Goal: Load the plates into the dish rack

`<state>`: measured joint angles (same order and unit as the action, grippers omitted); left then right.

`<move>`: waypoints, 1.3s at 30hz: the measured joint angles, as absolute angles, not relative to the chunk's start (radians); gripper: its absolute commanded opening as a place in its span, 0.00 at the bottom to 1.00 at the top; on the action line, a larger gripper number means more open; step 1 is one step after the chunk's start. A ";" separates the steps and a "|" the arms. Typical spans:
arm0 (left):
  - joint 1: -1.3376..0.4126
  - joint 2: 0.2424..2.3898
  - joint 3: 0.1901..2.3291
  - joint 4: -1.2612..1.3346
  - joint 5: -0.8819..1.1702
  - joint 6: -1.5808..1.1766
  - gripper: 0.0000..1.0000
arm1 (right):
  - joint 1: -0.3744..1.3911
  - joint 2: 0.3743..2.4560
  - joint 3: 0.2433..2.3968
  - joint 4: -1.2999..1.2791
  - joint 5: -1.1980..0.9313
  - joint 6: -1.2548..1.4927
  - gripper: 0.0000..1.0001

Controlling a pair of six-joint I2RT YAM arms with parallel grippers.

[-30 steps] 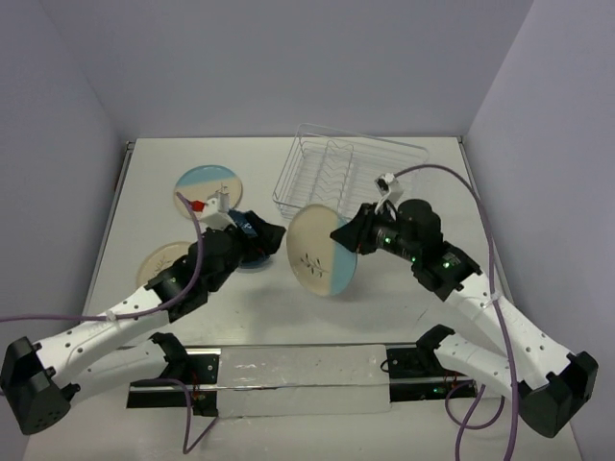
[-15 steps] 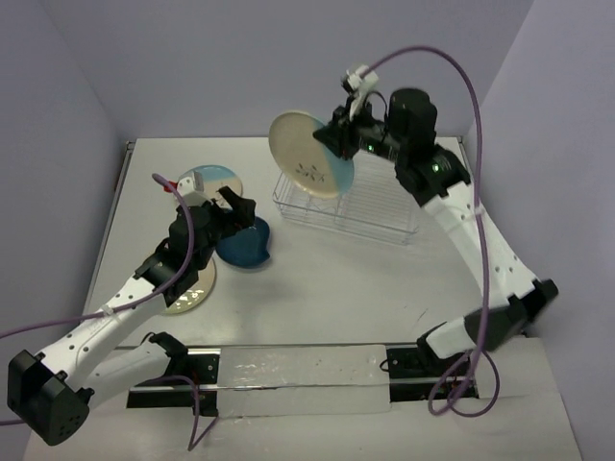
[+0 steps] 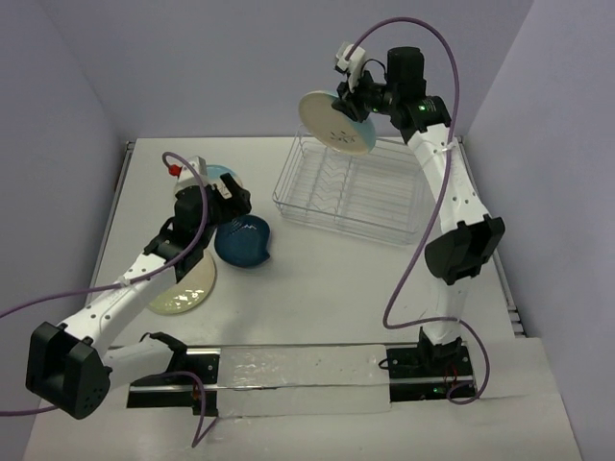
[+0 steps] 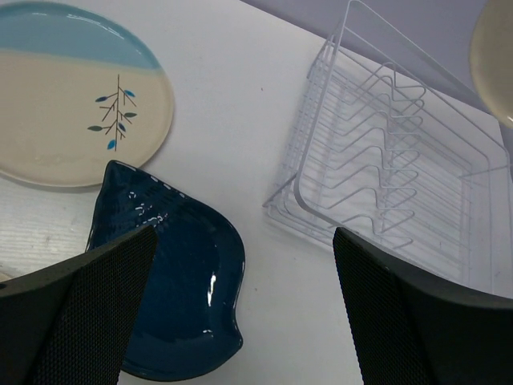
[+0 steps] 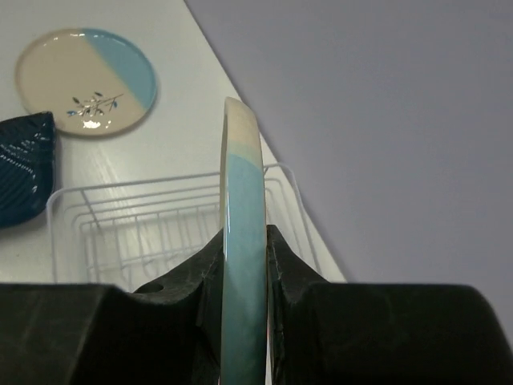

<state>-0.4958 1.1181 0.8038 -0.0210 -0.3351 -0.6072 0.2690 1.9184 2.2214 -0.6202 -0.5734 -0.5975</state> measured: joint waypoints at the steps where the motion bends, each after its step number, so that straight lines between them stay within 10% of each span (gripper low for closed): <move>1: -0.493 1.130 0.811 -0.019 -0.332 -0.604 0.99 | 0.264 1.952 2.263 -0.629 -0.592 -0.610 0.00; 39: -0.461 1.257 0.838 -0.012 -0.276 -0.537 0.99 | 0.243 2.298 2.367 -0.514 -0.629 -0.831 0.00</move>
<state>-0.4605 1.2569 0.8378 -0.0123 -0.2762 -0.5365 0.2427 2.2977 2.3669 -0.5143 -0.6294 -0.8314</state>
